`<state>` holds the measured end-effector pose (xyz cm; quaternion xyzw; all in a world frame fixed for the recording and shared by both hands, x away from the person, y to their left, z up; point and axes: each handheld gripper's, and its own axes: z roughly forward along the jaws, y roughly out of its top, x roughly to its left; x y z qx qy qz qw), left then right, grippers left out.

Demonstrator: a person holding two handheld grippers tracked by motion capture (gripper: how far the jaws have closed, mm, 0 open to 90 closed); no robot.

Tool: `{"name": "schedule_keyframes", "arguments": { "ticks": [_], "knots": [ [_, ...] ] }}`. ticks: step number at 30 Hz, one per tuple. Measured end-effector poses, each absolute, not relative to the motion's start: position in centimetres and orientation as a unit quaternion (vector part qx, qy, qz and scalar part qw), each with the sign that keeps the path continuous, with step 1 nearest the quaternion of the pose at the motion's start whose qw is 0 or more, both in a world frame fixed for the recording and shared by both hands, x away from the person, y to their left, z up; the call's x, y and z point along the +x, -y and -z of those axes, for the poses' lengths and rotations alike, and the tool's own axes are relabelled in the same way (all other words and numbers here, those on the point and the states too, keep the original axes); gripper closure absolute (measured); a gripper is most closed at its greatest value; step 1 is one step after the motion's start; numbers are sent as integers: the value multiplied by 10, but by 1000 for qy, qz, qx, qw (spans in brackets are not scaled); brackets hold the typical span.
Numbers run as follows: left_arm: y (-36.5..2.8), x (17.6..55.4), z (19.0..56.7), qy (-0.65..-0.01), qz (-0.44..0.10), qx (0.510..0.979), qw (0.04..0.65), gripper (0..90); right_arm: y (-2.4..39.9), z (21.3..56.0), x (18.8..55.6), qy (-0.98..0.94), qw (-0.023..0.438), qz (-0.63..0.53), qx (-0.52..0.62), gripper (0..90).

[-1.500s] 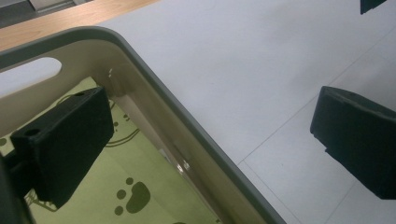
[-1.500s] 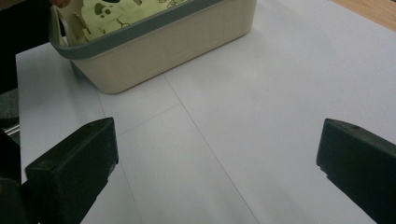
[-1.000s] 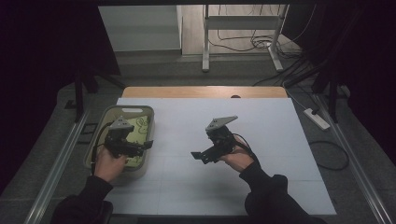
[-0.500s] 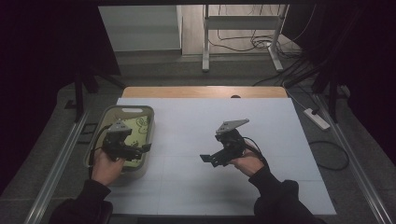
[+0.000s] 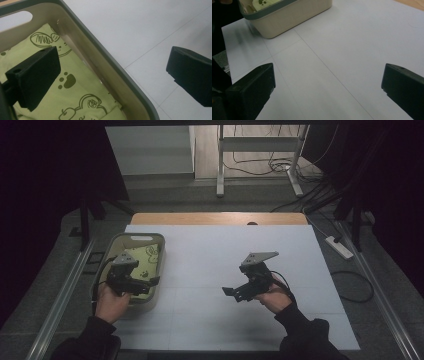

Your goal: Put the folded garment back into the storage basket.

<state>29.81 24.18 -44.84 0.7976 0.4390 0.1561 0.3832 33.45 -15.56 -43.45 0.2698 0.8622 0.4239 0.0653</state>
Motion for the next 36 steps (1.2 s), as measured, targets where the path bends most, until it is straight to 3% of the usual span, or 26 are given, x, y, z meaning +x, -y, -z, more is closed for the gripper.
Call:
{"name": "schedule_keyframes", "arguments": {
  "ticks": [36],
  "knots": [
    [-251,275,452,-450,-160,793,377,0,215,440,312,-846,79,-422,315,0]
  ]
}}
